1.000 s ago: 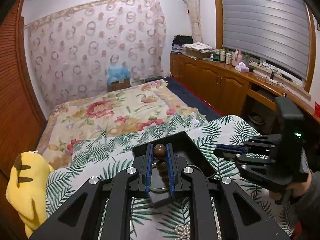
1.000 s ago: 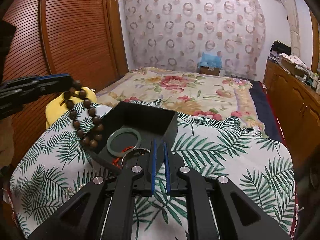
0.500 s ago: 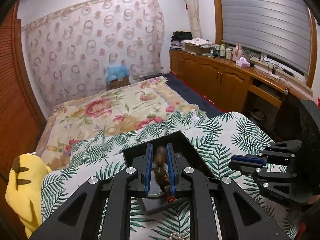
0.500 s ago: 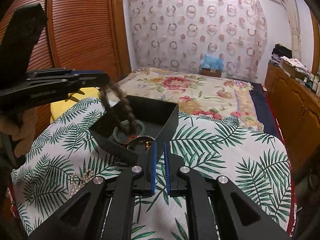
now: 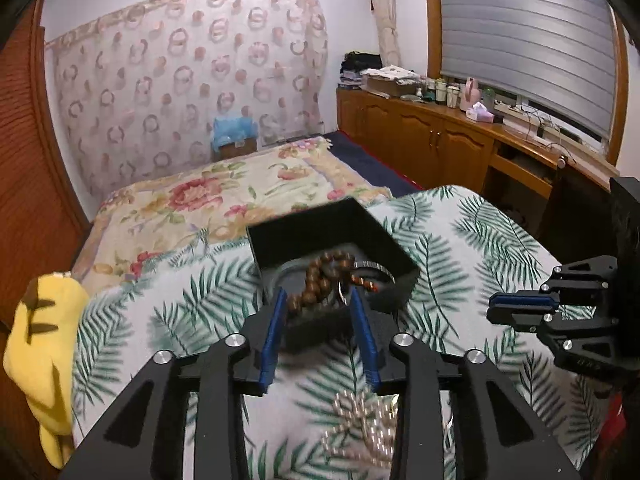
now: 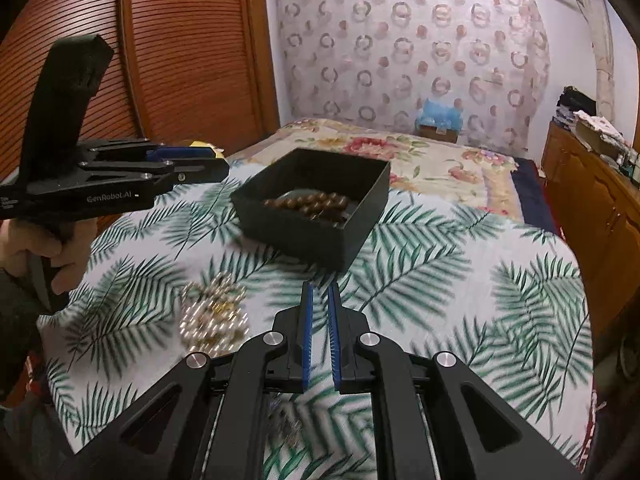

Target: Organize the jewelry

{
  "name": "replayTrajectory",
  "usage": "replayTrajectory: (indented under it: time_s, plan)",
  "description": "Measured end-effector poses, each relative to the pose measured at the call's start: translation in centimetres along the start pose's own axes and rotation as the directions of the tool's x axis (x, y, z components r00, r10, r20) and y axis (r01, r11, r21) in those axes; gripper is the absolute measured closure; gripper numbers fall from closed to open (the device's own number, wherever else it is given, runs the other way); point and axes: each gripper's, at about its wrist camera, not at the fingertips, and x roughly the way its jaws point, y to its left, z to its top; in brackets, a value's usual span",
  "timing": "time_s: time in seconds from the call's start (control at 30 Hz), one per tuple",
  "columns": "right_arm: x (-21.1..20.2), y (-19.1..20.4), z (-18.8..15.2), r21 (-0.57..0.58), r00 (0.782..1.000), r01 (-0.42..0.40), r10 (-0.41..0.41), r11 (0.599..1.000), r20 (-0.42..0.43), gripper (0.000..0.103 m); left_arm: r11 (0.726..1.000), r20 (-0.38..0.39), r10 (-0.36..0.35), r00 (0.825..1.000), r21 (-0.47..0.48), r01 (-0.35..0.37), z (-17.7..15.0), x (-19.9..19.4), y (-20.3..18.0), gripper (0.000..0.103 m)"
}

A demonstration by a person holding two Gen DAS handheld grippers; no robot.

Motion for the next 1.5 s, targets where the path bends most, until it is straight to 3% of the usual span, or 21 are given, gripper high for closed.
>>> replayTrajectory:
  time_s: [0.17,0.27,0.5,0.67,1.23,1.37,1.43,1.5]
  plan:
    - [0.1,1.1,-1.3,-0.010,1.000,-0.005,0.005,1.000,-0.030,0.091,1.000,-0.024,-0.013,1.000,-0.026,0.012,-2.5,-0.4,0.4,0.067]
    - [0.2,1.5,-2.2,-0.008,0.999,-0.013,0.013,1.000,-0.046,0.088,0.999,-0.044,-0.018,0.999,-0.044,0.016,-4.2,-0.4,0.6,0.061]
    - [-0.3,1.6,-3.5,0.003,0.998,-0.004,0.004,1.000,-0.066,0.087,0.996,-0.107,-0.037,0.994,-0.083,0.028,-7.6,0.2,1.1,0.060]
    - [-1.0,1.9,-4.4,0.019,0.996,-0.027,0.028,0.999,-0.083,0.081,0.996,-0.127,-0.044,0.991,-0.088,0.033,-9.1,0.1,0.8,0.059]
    - [0.1,4.4,-5.5,-0.094,0.989,-0.009,-0.006,0.996,-0.150,0.081,0.994,-0.116,-0.066,0.991,-0.090,0.055,-10.0,-1.0,0.2,0.058]
    - [0.0,4.5,-5.5,-0.101,0.989,-0.014,-0.001,0.995,-0.150,0.085,0.995,-0.118,-0.066,0.991,-0.088,0.056,-10.0,-1.0,0.0,0.058]
    - [-0.1,4.5,-5.4,-0.101,0.990,-0.027,0.012,0.995,-0.144,0.094,0.995,-0.118,-0.066,0.991,-0.088,0.056,-10.0,-1.0,-0.1,0.058]
    - [-0.2,4.6,-5.4,-0.104,0.990,-0.030,0.015,0.994,-0.141,0.094,0.995,-0.118,-0.065,0.991,-0.088,0.055,-10.0,-1.0,-0.1,0.058]
